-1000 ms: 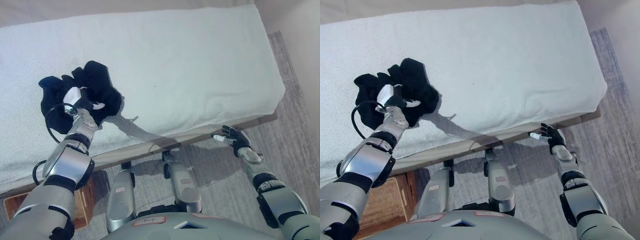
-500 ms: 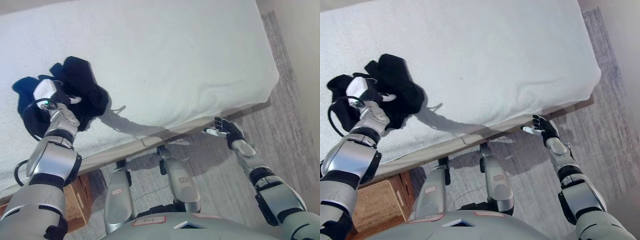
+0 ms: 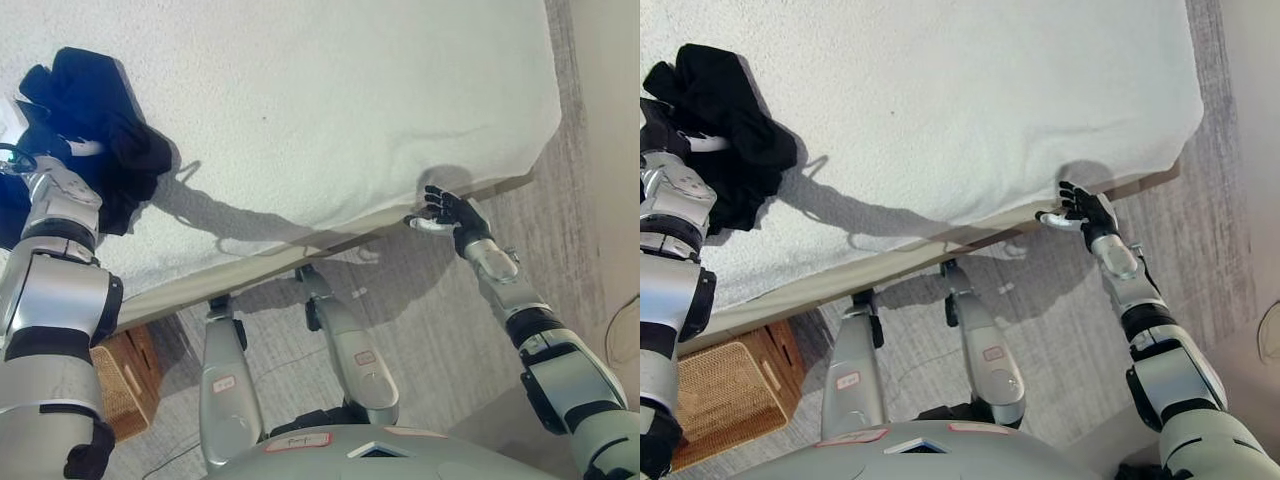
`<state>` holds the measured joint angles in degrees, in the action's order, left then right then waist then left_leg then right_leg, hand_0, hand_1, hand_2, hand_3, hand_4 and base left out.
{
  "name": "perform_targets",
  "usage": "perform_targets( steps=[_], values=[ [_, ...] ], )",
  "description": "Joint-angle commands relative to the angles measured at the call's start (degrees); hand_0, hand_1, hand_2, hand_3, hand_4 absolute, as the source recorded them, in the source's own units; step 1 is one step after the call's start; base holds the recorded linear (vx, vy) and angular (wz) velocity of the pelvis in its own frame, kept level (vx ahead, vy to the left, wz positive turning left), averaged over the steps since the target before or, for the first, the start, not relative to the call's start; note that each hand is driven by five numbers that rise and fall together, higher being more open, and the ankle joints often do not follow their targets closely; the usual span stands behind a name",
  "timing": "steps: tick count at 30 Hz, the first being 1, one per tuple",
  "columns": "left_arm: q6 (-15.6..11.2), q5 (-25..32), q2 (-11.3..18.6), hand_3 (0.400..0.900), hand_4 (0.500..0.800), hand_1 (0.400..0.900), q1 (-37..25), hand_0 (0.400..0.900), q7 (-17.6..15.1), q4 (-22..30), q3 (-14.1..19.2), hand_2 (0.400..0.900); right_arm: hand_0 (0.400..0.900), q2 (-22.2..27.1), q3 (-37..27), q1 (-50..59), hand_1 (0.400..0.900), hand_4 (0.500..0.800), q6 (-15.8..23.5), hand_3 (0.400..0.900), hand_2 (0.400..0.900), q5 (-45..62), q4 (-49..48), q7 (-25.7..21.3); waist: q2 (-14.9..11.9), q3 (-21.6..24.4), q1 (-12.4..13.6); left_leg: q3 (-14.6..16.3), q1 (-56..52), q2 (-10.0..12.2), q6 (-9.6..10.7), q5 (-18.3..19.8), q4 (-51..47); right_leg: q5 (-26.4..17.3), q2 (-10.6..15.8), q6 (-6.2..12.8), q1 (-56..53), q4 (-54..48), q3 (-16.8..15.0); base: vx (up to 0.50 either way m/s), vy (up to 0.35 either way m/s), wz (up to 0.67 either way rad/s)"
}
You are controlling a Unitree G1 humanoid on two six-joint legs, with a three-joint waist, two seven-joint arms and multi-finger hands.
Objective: Put the clothes on the bed into the basket.
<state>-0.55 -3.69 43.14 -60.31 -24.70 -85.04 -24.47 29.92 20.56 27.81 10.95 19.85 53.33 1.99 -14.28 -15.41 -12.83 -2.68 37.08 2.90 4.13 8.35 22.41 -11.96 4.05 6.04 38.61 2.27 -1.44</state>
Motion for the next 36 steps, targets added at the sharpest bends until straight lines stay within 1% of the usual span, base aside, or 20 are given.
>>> perform_targets(
  steps=[1,6,10,13,16,18,19,20,21,23,25,30,36],
  values=[
    [0.4,1.0,-2.6,0.400,0.500,0.400,2.6,0.400,3.6,-2.1,-0.5,0.400,0.900,7.0,-2.3,0.1,0.900,0.800,3.3,0.900,0.900,1.4,-1.9,-1.6,0.3,-0.6,-1.7,-1.9,-2.6,5.0,2.1,-2.3,-3.1,-4.6,2.5,3.87,0.3,-0.3,0.7,0.01,0.008,0.03],
    [-0.1,0.9,-3.9,0.400,0.500,0.400,3.3,0.400,3.3,-1.4,-0.8,0.400,0.900,7.7,-3.1,-0.9,0.900,0.800,3.9,0.900,0.900,0.7,-1.6,-1.8,1.6,0.9,-1.6,-1.6,-3.8,4.8,2.4,-2.7,-4.7,-4.1,2.8,3.85,-0.3,-0.4,1.0,0.00,0.006,0.02],
    [-1.1,2.5,-4.7,0.400,0.500,0.400,4.4,0.400,3.3,-0.7,0.0,0.400,0.900,7.5,-3.5,-1.1,0.900,0.800,3.8,0.900,0.900,0.3,0.8,-1.8,2.8,1.9,-0.4,-1.2,-7.0,5.0,2.8,-3.4,-7.3,-3.6,3.3,3.95,-2.6,-0.5,1.6,0.03,-0.002,0.00],
    [-2.2,5.2,-5.3,0.400,0.500,0.400,5.8,0.400,3.6,0.4,1.4,0.400,0.900,7.1,-3.9,-1.5,0.900,0.800,3.5,0.900,0.900,0.1,3.7,-2.0,3.9,2.6,1.0,-0.8,-11.5,5.1,3.2,-4.1,-10.3,-3.0,3.8,4.03,-5.8,-0.7,2.0,0.10,-0.003,0.04],
    [-3.0,6.9,-5.8,0.400,0.500,0.400,7.9,0.400,4.1,1.4,2.6,0.400,0.900,6.7,-4.4,-1.6,0.900,0.800,3.1,0.900,0.900,-0.4,7.4,-2.0,5.0,3.6,2.4,-0.6,-16.4,4.3,3.3,-4.9,-13.1,-2.3,4.6,4.12,-9.6,-0.9,2.6,0.13,0.014,0.12],
    [-3.7,8.4,-6.1,0.400,0.500,0.400,10.2,0.400,5.0,1.7,4.3,0.400,0.900,6.1,-4.9,-1.9,0.900,0.800,2.8,0.900,0.900,-1.0,10.2,-2.1,5.9,4.0,3.6,-0.3,-19.9,4.1,3.4,-5.0,-14.6,-1.5,5.0,4.08,-12.5,-1.1,2.6,0.18,0.025,0.06],
    [-3.8,8.7,-6.4,0.400,0.500,0.400,11.5,0.400,5.4,1.9,5.1,0.400,0.900,5.8,-5.2,-2.2,0.900,0.800,2.5,0.900,0.900,-1.3,11.5,-1.9,6.2,4.2,4.2,0.0,-21.7,3.7,3.3,-5.0,-15.1,-1.2,5.1,3.99,-14.2,-1.2,2.7,0.12,0.021,0.03],
    [-3.8,8.7,-6.4,0.400,0.500,0.400,11.5,0.400,5.4,1.9,5.1,0.400,0.900,5.8,-5.2,-2.2,0.900,0.800,2.5,0.900,0.900,-1.3,11.5,-1.9,6.2,4.0,4.3,0.0,-22.1,3.8,3.3,-5.0,-15.3,-1.2,5.0,4.00,-14.6,-1.3,2.6,0.13,0.025,0.02],
    [-4.1,8.8,-6.8,0.400,0.500,0.400,13.6,0.400,5.9,2.3,6.0,0.400,0.900,5.6,-5.8,-2.9,0.900,0.800,2.2,0.900,0.900,-2.2,13.2,-2.0,7.0,4.7,5.4,0.3,-24.5,3.2,3.2,-4.9,-15.8,-0.5,5.3,3.90,-17.2,-1.6,2.8,0.13,0.018,0.02],
    [-4.3,8.7,-7.0,0.400,0.500,0.400,15.7,0.400,7.0,2.1,7.0,0.400,0.900,5.6,-6.4,-3.5,0.900,0.800,1.7,0.900,0.900,-3.0,15.7,-1.5,7.6,5.5,6.0,0.5,-27.0,3.1,3.1,-4.7,-16.5,0.1,5.5,3.85,-19.5,-2.1,2.9,0.15,0.017,0.05],
    [-4.6,9.0,-6.8,0.400,0.500,0.400,18.8,0.400,8.2,2.1,8.6,0.400,0.900,5.7,-7.0,-4.0,0.900,0.800,1.3,0.900,0.900,-4.0,17.2,-1.1,8.3,6.5,6.9,0.8,-29.0,3.0,3.1,-4.7,-17.1,0.6,5.6,3.79,-21.8,-2.5,3.4,0.11,0.009,0.07],
    [-4.2,8.7,-5.8,0.400,0.500,0.400,23.7,0.400,10.1,0.6,12.0,0.400,0.900,6.3,-8.9,-5.4,0.900,0.800,0.5,0.900,0.900,-5.4,18.1,-0.6,9.6,8.3,7.9,1.8,-31.8,2.8,3.4,-5.3,-18.3,1.2,6.5,3.97,-25.2,-3.5,4.9,0.06,0.020,0.20],
    [-4.0,7.4,-1.7,0.400,0.500,0.400,30.3,0.400,11.9,-1.3,16.6,0.400,0.900,6.9,-10.3,-7.9,0.900,0.800,-0.1,0.900,0.900,-6.8,19.2,1.3,10.1,10.4,9.2,1.3,-34.4,3.1,2.9,-6.2,-21.7,1.5,6.2,4.32,-27.1,-4.1,5.9,0.04,0.011,0.08]
  ],
)
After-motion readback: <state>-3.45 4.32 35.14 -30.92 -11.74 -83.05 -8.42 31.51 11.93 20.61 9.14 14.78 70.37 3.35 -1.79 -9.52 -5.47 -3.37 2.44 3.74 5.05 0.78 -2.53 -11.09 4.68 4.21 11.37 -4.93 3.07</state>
